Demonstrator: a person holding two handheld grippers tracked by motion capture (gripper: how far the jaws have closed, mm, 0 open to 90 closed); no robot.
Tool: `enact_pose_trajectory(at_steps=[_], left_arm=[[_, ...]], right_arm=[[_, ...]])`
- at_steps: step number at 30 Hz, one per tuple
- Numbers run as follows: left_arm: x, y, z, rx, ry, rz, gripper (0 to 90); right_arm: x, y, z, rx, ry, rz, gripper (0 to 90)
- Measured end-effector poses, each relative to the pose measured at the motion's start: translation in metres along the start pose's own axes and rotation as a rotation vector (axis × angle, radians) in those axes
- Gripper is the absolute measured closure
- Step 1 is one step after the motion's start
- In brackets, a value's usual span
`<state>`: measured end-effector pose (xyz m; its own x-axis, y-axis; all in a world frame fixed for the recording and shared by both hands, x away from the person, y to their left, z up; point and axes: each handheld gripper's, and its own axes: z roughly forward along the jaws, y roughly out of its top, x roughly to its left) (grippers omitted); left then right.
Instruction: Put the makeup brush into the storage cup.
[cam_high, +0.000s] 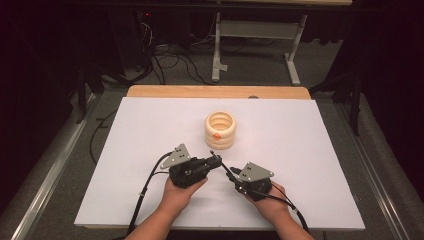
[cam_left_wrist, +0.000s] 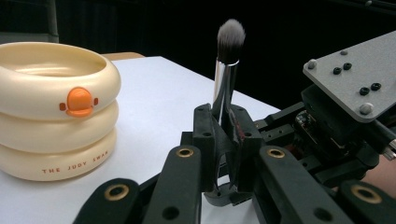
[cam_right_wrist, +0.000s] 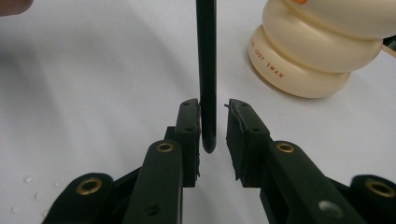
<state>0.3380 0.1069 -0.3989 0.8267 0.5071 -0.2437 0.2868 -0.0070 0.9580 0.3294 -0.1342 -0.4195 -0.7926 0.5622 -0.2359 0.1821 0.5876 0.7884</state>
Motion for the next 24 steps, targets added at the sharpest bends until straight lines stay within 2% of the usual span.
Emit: enact_pose_trajectory(at_steps=[10,15,24], left_arm=[[0.002,0.003,-0.004,0.0,0.024,0.009,83.3],[0.003,0.005,-0.007,0.011,0.058,0.027,83.2],[0.006,0.007,-0.011,0.022,0.102,0.045,83.2]], right_arm=[[-0.001,0.0,-0.001,-0.009,0.009,0.002,74.8],[-0.002,0.001,-0.003,-0.025,0.013,0.005,73.1],[-0.008,0.001,-0.008,-0.049,0.015,0.055,67.6]])
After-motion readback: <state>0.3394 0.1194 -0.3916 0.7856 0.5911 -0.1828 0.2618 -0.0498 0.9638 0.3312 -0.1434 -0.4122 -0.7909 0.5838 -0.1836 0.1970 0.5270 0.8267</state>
